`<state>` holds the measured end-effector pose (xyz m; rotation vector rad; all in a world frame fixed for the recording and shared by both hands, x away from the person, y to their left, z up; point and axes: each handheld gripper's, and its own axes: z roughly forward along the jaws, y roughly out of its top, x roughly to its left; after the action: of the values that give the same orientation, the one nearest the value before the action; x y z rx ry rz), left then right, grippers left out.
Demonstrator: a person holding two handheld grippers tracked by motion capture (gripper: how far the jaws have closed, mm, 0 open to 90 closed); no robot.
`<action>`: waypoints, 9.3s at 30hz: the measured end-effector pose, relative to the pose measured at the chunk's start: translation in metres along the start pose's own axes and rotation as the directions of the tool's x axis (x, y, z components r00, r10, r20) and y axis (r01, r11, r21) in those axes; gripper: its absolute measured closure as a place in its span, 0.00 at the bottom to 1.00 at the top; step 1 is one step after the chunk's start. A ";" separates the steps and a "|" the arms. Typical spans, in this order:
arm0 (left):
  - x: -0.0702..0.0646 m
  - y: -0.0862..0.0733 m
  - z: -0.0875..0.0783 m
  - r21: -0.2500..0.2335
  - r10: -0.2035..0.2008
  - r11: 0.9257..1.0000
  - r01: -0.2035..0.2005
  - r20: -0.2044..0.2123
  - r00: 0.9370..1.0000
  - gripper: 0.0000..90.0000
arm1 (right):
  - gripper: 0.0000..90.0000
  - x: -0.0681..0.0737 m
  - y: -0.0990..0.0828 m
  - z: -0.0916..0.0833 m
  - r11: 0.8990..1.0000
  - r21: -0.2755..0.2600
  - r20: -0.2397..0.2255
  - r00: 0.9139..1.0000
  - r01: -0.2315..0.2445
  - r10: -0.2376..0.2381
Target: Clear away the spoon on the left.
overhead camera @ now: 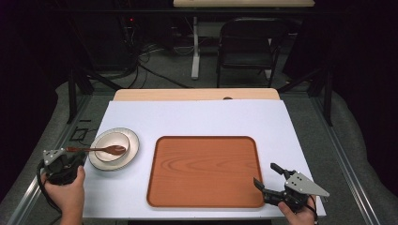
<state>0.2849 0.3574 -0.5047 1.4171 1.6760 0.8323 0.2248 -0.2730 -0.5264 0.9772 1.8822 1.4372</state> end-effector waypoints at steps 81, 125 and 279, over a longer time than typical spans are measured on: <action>0.022 -0.012 0.027 -0.102 -0.355 0.919 0.382 0.211 0.911 0.84 | 0.21 0.000 0.000 0.001 1.000 0.002 -0.010 1.000 0.007 -0.006; -0.027 0.007 -0.001 -0.192 -0.124 0.964 0.184 0.286 0.950 0.94 | 0.21 0.000 0.000 0.001 1.000 0.004 -0.011 1.000 0.007 -0.007; -0.204 0.015 0.068 0.342 0.067 0.887 -0.310 0.568 0.820 0.86 | 0.22 -0.001 0.000 -0.001 1.000 -0.004 -0.010 1.000 0.008 -0.008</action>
<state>0.3684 0.1587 -0.4950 1.9281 1.3112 0.1134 0.2245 -0.2744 -0.5257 0.9612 1.8877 1.4426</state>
